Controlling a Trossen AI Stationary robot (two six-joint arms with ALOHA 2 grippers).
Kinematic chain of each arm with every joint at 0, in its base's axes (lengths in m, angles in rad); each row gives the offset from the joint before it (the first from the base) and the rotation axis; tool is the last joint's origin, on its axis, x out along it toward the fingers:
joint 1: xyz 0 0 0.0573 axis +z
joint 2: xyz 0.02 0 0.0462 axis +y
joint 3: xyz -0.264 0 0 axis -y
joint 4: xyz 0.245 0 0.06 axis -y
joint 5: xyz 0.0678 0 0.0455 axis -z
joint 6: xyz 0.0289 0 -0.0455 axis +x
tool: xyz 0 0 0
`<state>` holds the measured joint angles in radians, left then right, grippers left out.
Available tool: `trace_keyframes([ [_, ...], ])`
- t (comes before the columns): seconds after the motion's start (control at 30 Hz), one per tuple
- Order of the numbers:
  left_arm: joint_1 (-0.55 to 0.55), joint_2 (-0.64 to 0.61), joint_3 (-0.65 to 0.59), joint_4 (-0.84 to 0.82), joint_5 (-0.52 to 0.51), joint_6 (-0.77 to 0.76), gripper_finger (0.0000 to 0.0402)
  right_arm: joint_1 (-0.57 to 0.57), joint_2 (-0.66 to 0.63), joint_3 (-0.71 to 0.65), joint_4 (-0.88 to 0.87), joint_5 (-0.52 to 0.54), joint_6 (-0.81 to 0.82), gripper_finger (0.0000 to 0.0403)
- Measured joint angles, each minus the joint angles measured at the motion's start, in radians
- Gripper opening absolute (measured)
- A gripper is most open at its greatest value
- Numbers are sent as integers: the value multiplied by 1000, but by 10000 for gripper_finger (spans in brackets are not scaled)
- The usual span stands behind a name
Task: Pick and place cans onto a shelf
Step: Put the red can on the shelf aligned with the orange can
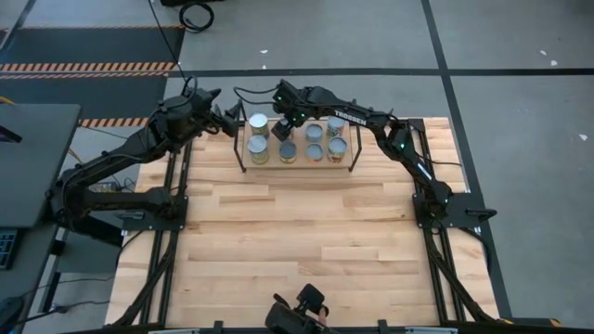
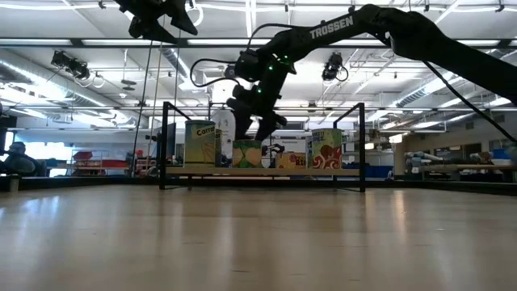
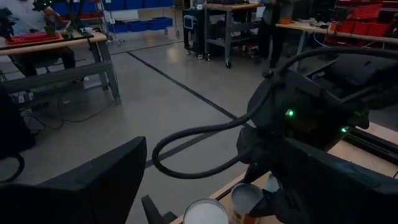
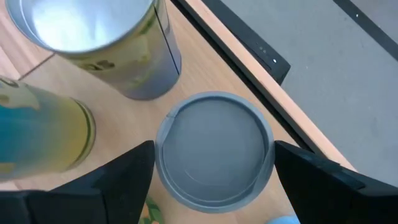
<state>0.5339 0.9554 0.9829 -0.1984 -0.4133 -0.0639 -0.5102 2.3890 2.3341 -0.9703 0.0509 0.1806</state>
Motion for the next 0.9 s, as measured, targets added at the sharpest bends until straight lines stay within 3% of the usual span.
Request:
trace_keyframes([
  [0.57, 0, -3, 0, -2, 0, 0, 376, 0, -2, -48, 27, -2, 0, 334],
  [0.9, 0, -3, 0, -1, 0, 23, 376, 1, -2, -48, -2, -2, 0, 380],
])
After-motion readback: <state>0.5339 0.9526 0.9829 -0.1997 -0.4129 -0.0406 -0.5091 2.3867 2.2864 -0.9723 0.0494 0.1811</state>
